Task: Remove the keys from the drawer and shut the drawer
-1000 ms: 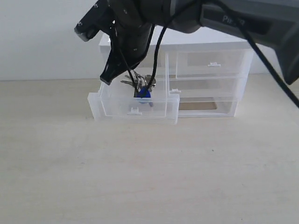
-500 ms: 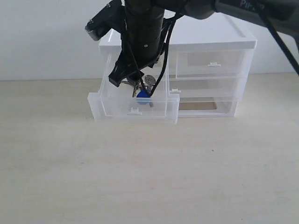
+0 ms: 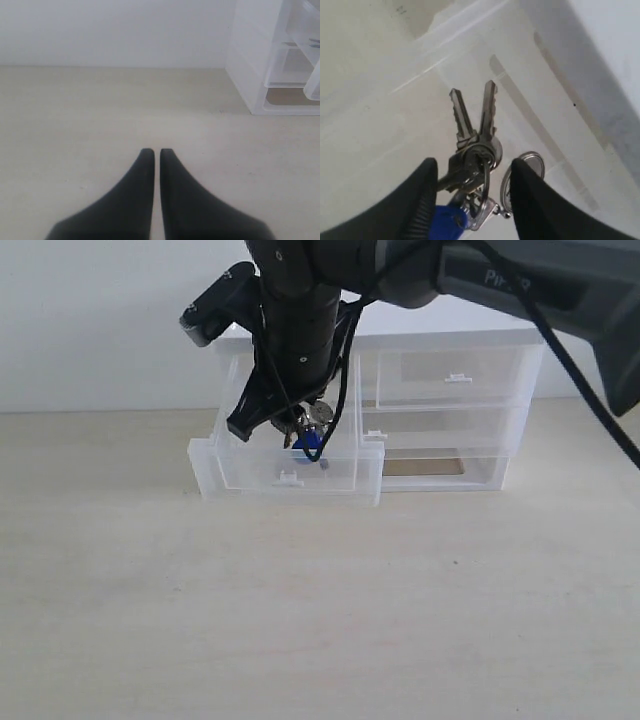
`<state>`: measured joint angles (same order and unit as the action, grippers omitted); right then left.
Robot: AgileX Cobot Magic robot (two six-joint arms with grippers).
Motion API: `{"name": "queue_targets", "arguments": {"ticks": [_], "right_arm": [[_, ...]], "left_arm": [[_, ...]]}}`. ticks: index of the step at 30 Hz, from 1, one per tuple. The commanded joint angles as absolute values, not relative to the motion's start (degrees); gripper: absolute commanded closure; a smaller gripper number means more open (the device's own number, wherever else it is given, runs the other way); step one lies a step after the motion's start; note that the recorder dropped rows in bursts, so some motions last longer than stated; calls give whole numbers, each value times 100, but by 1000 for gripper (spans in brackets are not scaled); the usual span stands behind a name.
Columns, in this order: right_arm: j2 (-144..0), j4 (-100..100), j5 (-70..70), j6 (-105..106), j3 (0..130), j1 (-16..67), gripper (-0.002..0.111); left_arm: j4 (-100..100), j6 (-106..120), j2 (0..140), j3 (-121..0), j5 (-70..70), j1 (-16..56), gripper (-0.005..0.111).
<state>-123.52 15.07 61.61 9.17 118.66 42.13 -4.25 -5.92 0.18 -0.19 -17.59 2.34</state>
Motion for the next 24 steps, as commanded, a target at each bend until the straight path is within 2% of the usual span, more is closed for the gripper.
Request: {"name": "queue_targets", "arguments": {"ticks": [1, 4, 9, 24], "right_arm": [[-12349, 1720, 6047, 795, 11841, 4167, 64], [-12386, 1699, 6084, 781, 11841, 4167, 76], [-12519, 1700, 6148, 900, 11841, 4167, 109], [-12097, 2149, 5882, 1099, 11841, 4424, 108]], "left_arm": [[-382, -573, 0, 0, -1762, 230, 102], [-382, -573, 0, 0, -1762, 230, 102], [-382, -573, 0, 0, -1762, 230, 102], [-382, -573, 0, 0, -1762, 230, 102]]}}
